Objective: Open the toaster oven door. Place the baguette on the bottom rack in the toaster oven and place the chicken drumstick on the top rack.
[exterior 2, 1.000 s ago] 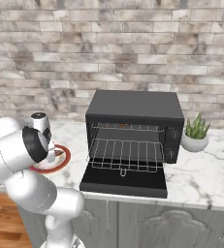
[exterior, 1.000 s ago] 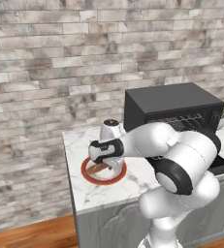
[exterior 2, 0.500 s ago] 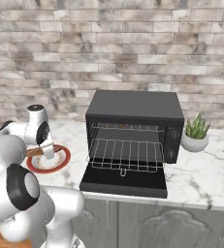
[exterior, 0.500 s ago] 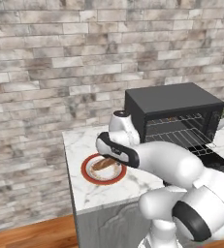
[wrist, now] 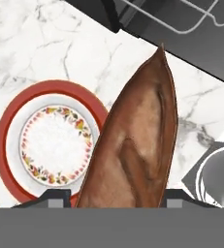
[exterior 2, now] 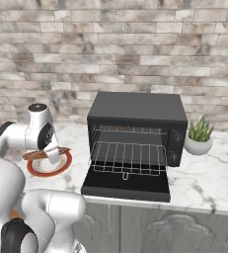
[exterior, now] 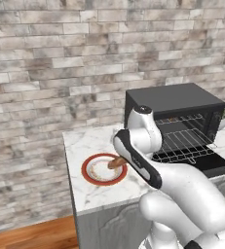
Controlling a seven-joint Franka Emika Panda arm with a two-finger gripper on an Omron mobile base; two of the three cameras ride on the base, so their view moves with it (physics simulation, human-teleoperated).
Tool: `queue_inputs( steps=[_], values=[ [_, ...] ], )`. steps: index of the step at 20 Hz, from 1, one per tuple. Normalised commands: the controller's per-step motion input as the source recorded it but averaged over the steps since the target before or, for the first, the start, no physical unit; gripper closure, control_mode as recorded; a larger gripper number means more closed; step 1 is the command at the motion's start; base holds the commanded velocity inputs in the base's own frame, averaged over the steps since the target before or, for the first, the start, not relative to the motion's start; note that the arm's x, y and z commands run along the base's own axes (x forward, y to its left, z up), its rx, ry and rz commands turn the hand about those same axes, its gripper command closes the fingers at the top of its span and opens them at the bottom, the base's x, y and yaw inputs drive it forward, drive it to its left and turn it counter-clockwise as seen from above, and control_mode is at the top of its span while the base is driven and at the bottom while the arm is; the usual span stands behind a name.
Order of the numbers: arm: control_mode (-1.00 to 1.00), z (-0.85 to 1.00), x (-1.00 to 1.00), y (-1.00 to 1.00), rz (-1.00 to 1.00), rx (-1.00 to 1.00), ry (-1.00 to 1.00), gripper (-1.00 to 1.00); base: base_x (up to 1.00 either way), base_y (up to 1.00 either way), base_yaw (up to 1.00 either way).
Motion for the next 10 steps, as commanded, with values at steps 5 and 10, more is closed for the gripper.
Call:
queue_inputs(
  steps=[5,10],
  values=[
    [-1.00,0.37,-0.27,-0.55,-0.11,0.00,-0.02,1.00,0.00,0.00,0.00],
    [-1.00,0.30,-0.13,-0.68,-0.12,0.00,0.00,1.00,0.00,0.00,0.00]
  ],
)
